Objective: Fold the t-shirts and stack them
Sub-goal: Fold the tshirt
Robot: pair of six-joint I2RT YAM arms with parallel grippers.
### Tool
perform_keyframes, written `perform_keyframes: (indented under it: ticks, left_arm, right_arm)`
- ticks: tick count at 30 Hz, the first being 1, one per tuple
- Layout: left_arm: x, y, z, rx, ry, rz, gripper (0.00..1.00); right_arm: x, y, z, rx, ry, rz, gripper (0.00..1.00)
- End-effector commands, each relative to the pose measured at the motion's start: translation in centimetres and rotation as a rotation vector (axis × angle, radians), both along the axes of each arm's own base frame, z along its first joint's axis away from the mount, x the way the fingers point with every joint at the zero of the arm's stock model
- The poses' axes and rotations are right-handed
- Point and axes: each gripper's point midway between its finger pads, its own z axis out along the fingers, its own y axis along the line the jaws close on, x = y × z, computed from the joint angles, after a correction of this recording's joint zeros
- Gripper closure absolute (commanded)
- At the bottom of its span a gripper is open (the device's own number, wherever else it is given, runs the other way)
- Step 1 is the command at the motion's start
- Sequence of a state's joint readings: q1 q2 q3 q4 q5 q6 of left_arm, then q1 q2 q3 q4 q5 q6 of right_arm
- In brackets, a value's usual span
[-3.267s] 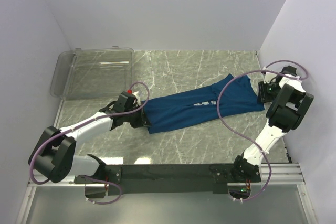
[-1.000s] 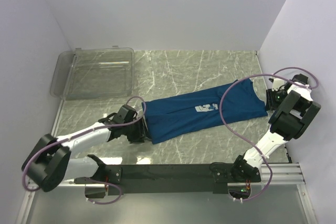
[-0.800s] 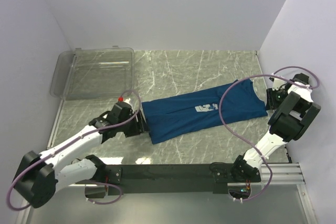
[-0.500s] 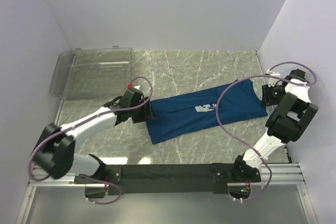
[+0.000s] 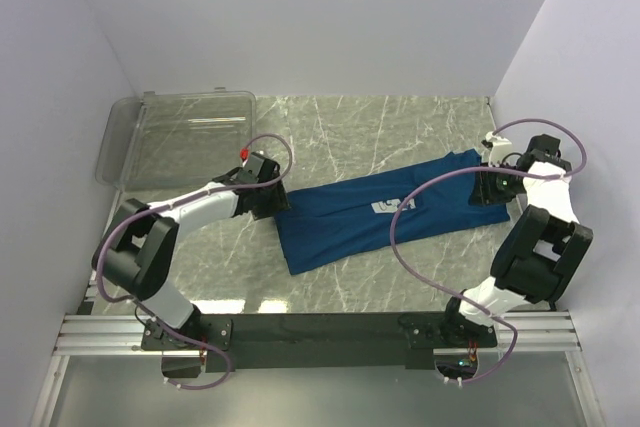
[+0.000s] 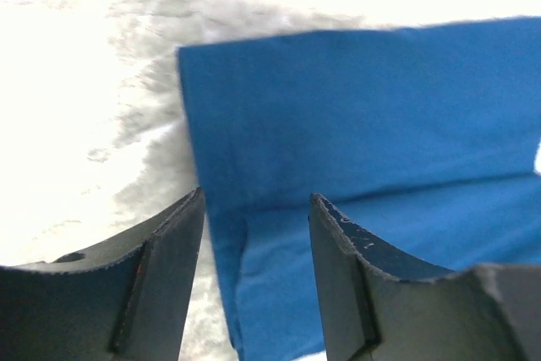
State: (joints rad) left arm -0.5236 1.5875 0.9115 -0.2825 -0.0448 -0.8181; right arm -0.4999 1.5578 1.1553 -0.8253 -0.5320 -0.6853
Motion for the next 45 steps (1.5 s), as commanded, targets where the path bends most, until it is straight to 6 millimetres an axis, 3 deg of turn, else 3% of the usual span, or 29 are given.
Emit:
perform_keyframes:
  ticks: [1,8,11,15,16,20,21,23,24,29,31,35,36,38,39,41,44,45]
  left_arm:
    - [1.6,0.3,0.0,0.037,-0.014,0.037,0.43]
    - [1.1,1.3,-2.3,0.121,0.051,0.034,0.5]
    - [0.6,1.5,-3.3,0.138,0.079,0.025,0.62]
    - [-0.2,1.9,-4.1,0.155,0.11,0.017,0.95]
    - [-0.7,2.3,-4.2,0.164,0.117,0.021,0.98]
    - [-2.8,3.4,-4.2,0.16,0.138,0.039,0.99]
    - [-4.2,3.9,-4.9,0.158,0.169,0.049,0.99]
    - [-5.7,4.1,-4.3,0.133,0.169,0.06,0.99]
    - [-7.5,4.9,-5.2,0.14,0.209,0.08,0.99]
    - [-11.3,6.4,-4.5,0.067,0.217,0.151,0.99]
    - [-12.0,6.6,-3.7,0.028,0.199,0.178,0.96]
    - [-11.2,6.7,-0.1,-0.027,0.085,0.189,0.54]
    - [-10.2,6.3,2.1,-0.061,0.011,0.182,0.5]
    - [-9.0,6.0,4.5,-0.073,-0.085,0.134,0.41]
    - [-8.0,4.9,6.7,-0.116,-0.149,0.087,0.38]
    - [-6.1,3.0,9.2,-0.151,-0.261,-0.033,0.36]
    - [-3.7,-0.8,11.0,-0.199,-0.304,-0.202,0.35]
    - [-1.5,-2.7,11.6,-0.214,-0.318,-0.247,0.35]
  right_arm:
    - [-0.1,1.4,1.3,0.045,-0.044,-0.009,0.56]
    - [-0.6,2.1,1.7,0.065,-0.054,-0.01,0.56]
    - [-0.8,2.3,1.8,0.072,-0.057,-0.011,0.55]
    - [-0.9,2.7,2.1,0.087,-0.063,-0.011,0.56]
    - [-0.9,2.7,2.2,0.088,-0.067,-0.01,0.56]
    - [-1.2,2.9,2.1,0.085,-0.067,-0.002,0.56]
    - [-1.2,2.9,2.0,0.084,-0.064,-0.002,0.55]
    - [-1.4,2.7,1.6,0.079,-0.058,-0.004,0.56]
    - [-1.4,2.7,1.4,0.078,-0.056,-0.004,0.56]
    - [-1.5,3.0,0.5,0.098,-0.044,-0.002,0.55]
    - [-1.5,3.1,0.1,0.109,-0.033,-0.006,0.55]
    - [-1.4,3.4,-0.3,0.128,-0.023,-0.002,0.56]
    - [-1.4,3.4,-0.2,0.134,-0.023,-0.004,0.55]
    - [-1.4,3.6,-0.1,0.147,-0.02,-0.005,0.55]
    - [-1.2,3.7,0.0,0.162,-0.023,-0.005,0.55]
    - [-1.1,4.0,0.1,0.182,-0.017,-0.008,0.56]
    - [-1.0,4.4,0.1,0.22,-0.007,-0.015,0.55]
    - [-0.9,4.5,0.0,0.231,0.001,-0.02,0.55]
